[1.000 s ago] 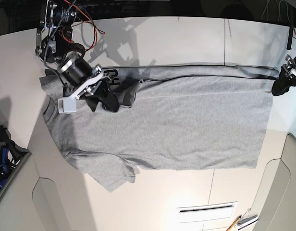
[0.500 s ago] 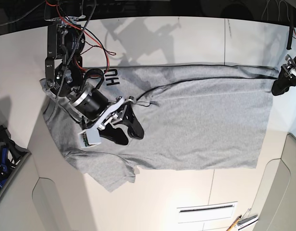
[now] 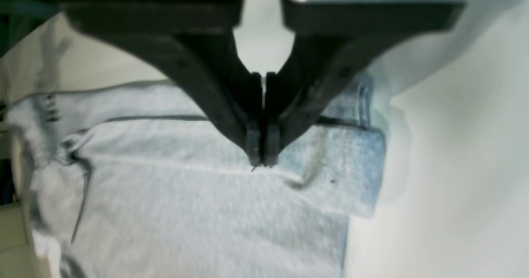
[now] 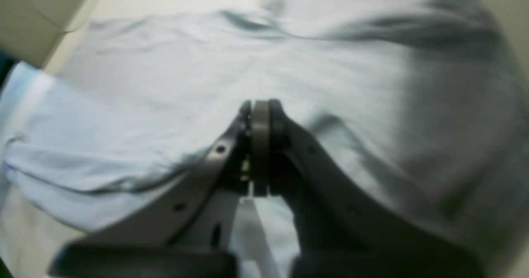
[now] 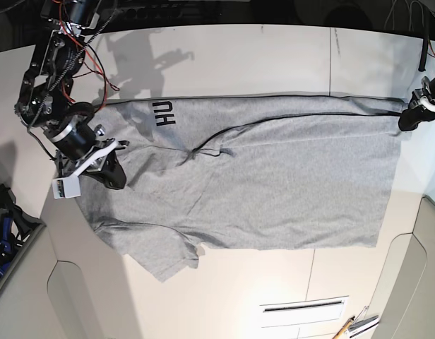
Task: Fold the T-shirt properly
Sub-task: 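Drag the shirt edge with both grippers to flatten it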
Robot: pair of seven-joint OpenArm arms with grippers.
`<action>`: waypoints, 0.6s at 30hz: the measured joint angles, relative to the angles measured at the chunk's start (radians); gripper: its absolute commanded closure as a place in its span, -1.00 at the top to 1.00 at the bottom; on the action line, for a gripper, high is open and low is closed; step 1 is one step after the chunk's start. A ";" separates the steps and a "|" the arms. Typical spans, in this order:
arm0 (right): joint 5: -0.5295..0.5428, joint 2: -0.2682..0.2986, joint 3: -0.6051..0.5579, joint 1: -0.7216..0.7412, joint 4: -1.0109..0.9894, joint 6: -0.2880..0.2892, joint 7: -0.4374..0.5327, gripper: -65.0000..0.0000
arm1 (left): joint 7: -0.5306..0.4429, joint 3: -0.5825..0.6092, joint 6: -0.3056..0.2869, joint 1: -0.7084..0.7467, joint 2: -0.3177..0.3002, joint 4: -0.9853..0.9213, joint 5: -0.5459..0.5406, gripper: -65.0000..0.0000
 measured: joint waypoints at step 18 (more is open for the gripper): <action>-0.197 0.068 0.002 -0.136 0.000 0.006 0.066 -1.00 | -0.357 0.419 0.200 -0.049 -0.006 0.122 0.814 -1.00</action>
